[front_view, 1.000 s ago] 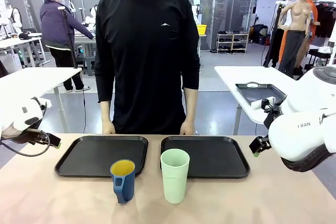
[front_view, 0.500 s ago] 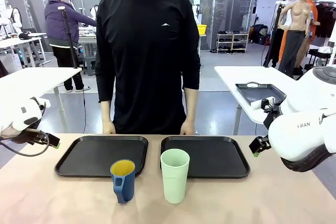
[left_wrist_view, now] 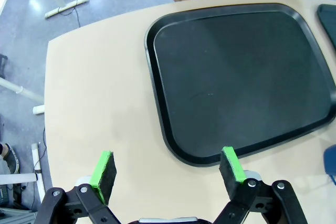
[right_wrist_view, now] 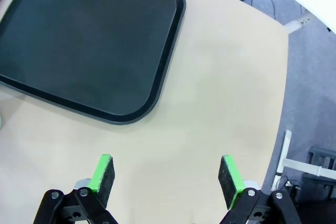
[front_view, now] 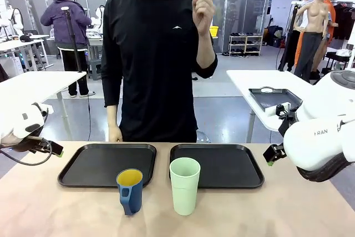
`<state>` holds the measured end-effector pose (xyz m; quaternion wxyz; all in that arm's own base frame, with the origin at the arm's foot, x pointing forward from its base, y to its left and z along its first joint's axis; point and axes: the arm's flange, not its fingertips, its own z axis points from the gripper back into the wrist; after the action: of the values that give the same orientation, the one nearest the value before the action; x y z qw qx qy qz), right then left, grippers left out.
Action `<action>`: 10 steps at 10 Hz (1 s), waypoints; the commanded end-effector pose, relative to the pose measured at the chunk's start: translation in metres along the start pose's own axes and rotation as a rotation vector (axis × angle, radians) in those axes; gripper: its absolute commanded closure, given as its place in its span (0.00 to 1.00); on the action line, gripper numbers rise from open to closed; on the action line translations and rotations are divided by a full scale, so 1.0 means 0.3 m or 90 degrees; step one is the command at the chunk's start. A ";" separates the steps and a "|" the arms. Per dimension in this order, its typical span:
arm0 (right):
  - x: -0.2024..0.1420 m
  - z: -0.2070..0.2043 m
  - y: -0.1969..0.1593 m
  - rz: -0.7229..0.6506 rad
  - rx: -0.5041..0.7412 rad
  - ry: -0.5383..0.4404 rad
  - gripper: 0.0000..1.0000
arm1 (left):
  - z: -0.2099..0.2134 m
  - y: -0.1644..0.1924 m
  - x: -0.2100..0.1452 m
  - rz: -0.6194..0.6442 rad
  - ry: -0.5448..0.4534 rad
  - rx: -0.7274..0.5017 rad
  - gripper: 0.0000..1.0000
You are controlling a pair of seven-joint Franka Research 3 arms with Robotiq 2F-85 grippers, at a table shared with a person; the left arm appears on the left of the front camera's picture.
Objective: Sort and store the cups by type.
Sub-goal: Pick up the Reusable plastic cup.
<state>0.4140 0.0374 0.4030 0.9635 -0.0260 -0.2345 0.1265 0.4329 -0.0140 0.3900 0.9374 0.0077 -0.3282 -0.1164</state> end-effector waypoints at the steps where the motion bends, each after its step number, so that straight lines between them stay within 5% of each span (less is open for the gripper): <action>1: 0.000 -0.001 0.000 -0.001 0.002 0.000 0.00 | 0.000 0.003 -0.001 0.000 0.001 0.004 0.00; 10: 0.000 -0.001 0.000 -0.001 0.002 0.000 0.00 | 0.000 0.003 -0.001 0.000 0.001 0.004 0.00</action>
<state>0.4140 0.0374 0.4030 0.9635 -0.0260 -0.2344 0.1265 0.4329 -0.0140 0.3900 0.9374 0.0077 -0.3282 -0.1165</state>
